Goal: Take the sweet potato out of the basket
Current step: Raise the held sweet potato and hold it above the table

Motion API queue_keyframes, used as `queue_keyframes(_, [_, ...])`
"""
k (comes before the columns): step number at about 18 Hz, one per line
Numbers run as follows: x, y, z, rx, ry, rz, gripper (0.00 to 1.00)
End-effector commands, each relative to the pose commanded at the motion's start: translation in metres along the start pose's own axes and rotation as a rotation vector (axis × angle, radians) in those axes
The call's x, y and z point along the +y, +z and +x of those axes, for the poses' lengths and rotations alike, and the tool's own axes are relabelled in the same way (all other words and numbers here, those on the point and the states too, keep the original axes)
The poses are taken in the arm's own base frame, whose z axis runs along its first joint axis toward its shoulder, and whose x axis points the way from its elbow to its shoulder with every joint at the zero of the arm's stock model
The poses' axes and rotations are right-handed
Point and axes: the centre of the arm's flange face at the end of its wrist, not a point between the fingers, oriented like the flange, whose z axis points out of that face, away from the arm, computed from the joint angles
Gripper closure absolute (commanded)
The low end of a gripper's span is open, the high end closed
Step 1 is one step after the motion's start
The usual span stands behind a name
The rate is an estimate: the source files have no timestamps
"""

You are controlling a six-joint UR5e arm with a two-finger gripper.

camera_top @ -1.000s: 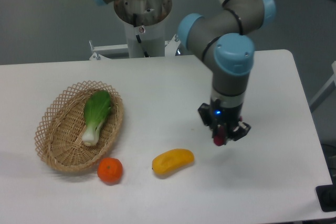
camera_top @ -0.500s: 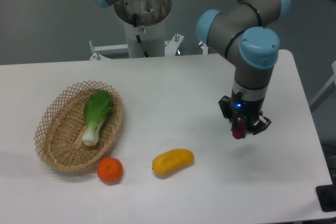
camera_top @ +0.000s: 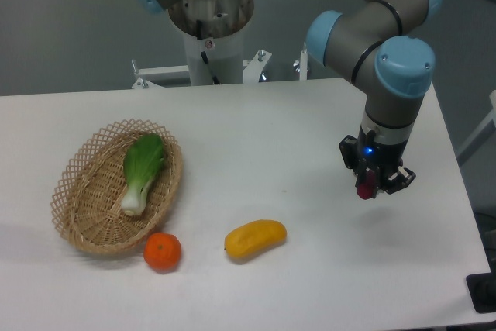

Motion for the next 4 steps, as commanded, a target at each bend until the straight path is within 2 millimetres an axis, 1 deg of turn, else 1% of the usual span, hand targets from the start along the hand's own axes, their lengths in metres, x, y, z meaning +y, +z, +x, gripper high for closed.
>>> queue_keyframes(4, [-0.0001,-0.0005,-0.0003,0.000,0.003,0.000,0.87])
